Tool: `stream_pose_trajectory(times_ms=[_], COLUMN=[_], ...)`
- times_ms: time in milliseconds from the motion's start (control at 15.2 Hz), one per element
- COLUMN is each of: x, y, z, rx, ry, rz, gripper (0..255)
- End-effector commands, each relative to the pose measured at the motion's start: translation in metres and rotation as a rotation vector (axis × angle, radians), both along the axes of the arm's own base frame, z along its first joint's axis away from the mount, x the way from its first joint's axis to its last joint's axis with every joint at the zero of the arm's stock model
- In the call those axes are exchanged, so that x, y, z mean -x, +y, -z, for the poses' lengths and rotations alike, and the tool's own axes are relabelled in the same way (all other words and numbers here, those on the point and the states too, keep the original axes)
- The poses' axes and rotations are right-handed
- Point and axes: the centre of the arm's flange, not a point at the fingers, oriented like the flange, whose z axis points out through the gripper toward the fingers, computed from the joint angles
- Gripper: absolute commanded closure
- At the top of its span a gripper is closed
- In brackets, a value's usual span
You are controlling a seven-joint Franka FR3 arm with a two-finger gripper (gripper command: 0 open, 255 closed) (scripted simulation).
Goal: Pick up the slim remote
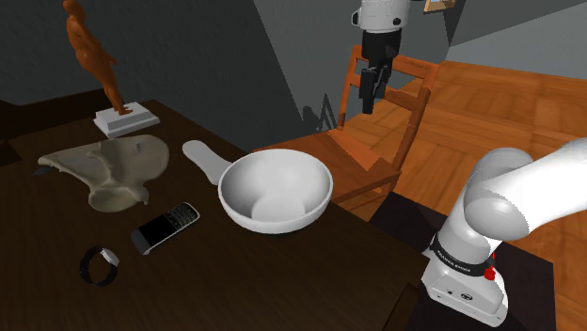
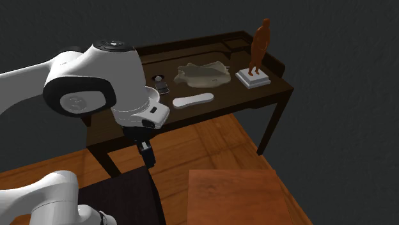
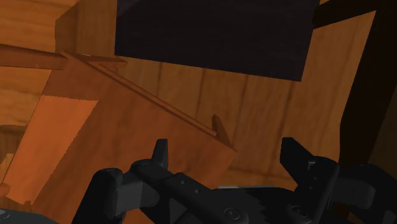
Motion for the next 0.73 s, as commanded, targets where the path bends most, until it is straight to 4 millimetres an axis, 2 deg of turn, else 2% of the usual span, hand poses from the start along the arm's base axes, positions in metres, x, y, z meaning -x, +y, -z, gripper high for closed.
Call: stream_pose_trajectory(times_ms=[0, 660], x=[0.000, -0.080], y=[0.000, 0.095], z=[0.000, 0.028], rx=[0.000, -0.029], ry=[0.000, -0.017], rz=[0.000, 0.046], gripper=[0, 0])
